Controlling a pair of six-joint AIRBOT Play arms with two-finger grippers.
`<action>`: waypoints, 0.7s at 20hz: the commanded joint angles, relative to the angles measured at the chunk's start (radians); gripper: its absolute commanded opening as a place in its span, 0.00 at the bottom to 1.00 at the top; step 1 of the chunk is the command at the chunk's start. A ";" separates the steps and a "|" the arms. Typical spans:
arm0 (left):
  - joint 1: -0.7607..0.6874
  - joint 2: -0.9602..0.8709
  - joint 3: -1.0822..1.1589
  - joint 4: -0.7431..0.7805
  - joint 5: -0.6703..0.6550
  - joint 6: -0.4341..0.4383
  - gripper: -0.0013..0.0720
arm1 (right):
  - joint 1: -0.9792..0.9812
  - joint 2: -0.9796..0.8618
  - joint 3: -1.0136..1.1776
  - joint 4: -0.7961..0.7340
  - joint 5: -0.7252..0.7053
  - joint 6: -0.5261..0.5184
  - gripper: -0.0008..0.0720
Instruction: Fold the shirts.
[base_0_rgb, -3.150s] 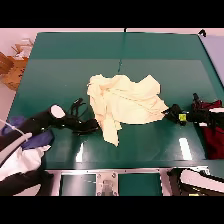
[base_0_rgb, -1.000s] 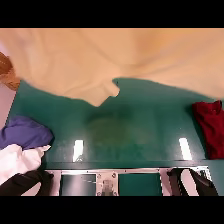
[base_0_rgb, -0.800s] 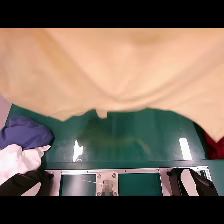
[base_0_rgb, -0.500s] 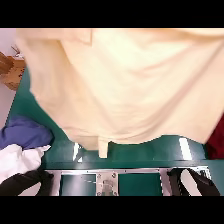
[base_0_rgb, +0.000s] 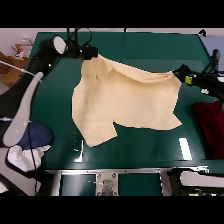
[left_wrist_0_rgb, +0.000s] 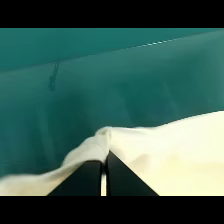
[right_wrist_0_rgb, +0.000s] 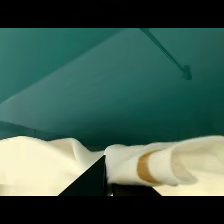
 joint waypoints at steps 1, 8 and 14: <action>0.001 -0.117 -0.002 -0.070 0.126 -0.002 0.06 | 0.010 -0.266 0.162 0.011 0.060 -0.005 0.03; 0.143 -0.120 0.192 -0.089 -0.383 -0.018 0.89 | -0.134 -0.272 0.243 -0.039 0.326 0.041 0.37; 0.274 -0.081 0.171 -0.069 -0.884 -0.019 0.89 | -0.294 -0.140 0.071 -0.153 0.498 0.066 0.38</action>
